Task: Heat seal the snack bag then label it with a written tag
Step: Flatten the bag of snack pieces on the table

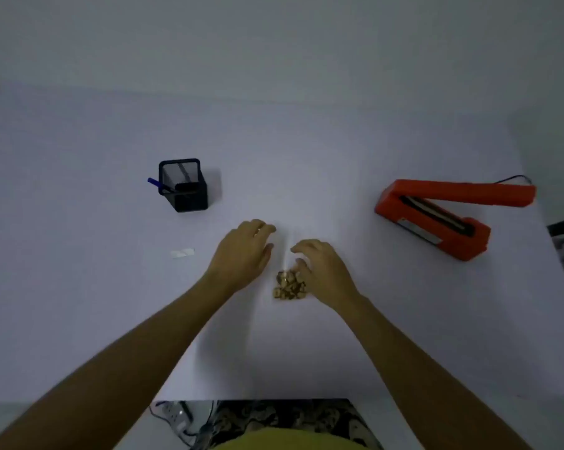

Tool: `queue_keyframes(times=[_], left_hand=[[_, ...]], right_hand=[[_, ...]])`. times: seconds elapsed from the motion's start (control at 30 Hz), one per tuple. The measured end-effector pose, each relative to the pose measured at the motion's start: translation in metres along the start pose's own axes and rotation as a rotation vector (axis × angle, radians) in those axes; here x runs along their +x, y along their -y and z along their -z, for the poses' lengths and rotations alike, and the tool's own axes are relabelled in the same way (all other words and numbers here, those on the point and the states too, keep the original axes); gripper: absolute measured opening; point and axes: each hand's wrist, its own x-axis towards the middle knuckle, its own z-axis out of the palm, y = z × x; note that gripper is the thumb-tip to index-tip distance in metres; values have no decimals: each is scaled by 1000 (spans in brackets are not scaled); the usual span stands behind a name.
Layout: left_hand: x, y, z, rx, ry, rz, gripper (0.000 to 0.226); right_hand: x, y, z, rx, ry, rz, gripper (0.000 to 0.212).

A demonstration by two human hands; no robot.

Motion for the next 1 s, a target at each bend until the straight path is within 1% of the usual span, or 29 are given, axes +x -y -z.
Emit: queue_keyframes(times=[0.1, 0.13, 0.23, 0.37, 0.47, 0.63, 0.73, 0.83, 0.9, 0.97, 1.0], left_hand=[[-13, -11, -27, -79, 60, 7, 37], [-20, -19, -34, -80, 109, 5, 40], [-28, -26, -56, -90, 70, -31, 43], [-31, -29, -69, -217, 50, 47, 44], [-32, -26, -79, -166, 68, 79, 50], [-35, -22, -88, -61, 160, 87, 49], [-39, -20, -91, -2, 200, 81, 51], [-39, -17, -93, -25, 178, 136, 54], [-38, -18, -92, -49, 170, 158, 57], [-36, -20, -92, -70, 164, 168, 57], [-36, -21, -92, -75, 160, 172, 56]], right_hand=[[0, -5, -12, -89, -5, 67, 30], [-1, -6, -16, -108, 8, 75, 29], [-2, -16, -27, -128, 9, 98, 26], [0, -24, -31, -168, 10, 107, 31], [0, -26, -34, -207, -5, 116, 32], [-2, -33, -34, -271, 15, 143, 32], [-3, -48, -27, -281, 7, 146, 34], [-7, -75, -16, -271, -59, 61, 40], [-8, -85, -9, -240, -124, 28, 41], [-5, -78, -7, -216, -141, 65, 39], [-2, -69, -8, -206, -115, 109, 40]])
